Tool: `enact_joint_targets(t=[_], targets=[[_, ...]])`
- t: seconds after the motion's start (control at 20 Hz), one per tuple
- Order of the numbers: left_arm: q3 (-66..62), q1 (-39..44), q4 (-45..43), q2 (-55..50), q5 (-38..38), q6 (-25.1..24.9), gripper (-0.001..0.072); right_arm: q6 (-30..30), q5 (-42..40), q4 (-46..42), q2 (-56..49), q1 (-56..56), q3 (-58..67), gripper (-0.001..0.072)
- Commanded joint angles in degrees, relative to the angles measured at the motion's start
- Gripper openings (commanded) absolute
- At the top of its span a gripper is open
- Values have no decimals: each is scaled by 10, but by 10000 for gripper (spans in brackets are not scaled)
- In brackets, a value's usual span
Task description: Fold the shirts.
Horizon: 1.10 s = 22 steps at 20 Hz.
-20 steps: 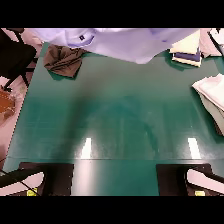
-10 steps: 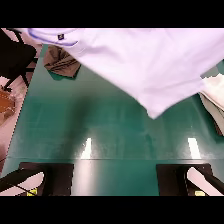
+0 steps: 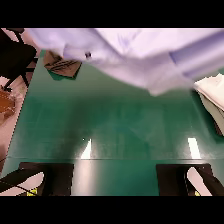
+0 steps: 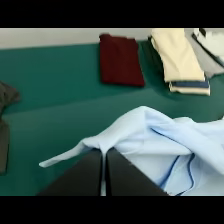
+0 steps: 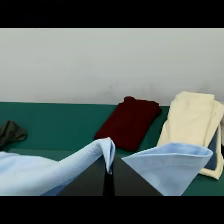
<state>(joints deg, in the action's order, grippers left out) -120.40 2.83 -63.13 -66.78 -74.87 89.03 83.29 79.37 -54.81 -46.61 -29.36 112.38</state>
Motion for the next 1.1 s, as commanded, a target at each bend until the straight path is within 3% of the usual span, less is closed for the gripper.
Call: enact_joint_targets(t=[0.0, 0.1, 0.25, 0.35, 0.45, 0.75, 0.8, 0.85, 0.9, 1.05], targets=[[-1, 0, 17, 1, -134, -4, 23, 23, 19, -54, 69, 13, -76, 24], [21, 0, 8, 0, -143, -3, 24, 28, 15, -53, 90, 28, -151, 24], [163, 3, -1, -12, -105, -12, 24, 28, -10, -48, 71, 58, -329, 23], [283, 18, -2, -33, -53, -34, 24, 23, -39, -52, 25, 101, -454, 24], [378, 27, -3, -72, -23, -42, 24, 8, -12, -62, -52, 135, -550, 23], [455, 27, -28, -176, -2, -48, 24, -27, 33, -264, -242, 135, -664, 26], [455, 27, -38, -181, 11, -43, 24, -43, 45, -256, -263, 114, -661, 48], [455, 27, -43, -183, 23, -38, 24, -61, 74, -234, -277, 88, -647, 181], [455, 27, -42, -184, 27, -39, 24, -81, 95, -186, -277, 64, -630, 246], [455, 26, -44, -184, 21, -40, 24, -128, 112, 30, -202, -8, -553, 267]])
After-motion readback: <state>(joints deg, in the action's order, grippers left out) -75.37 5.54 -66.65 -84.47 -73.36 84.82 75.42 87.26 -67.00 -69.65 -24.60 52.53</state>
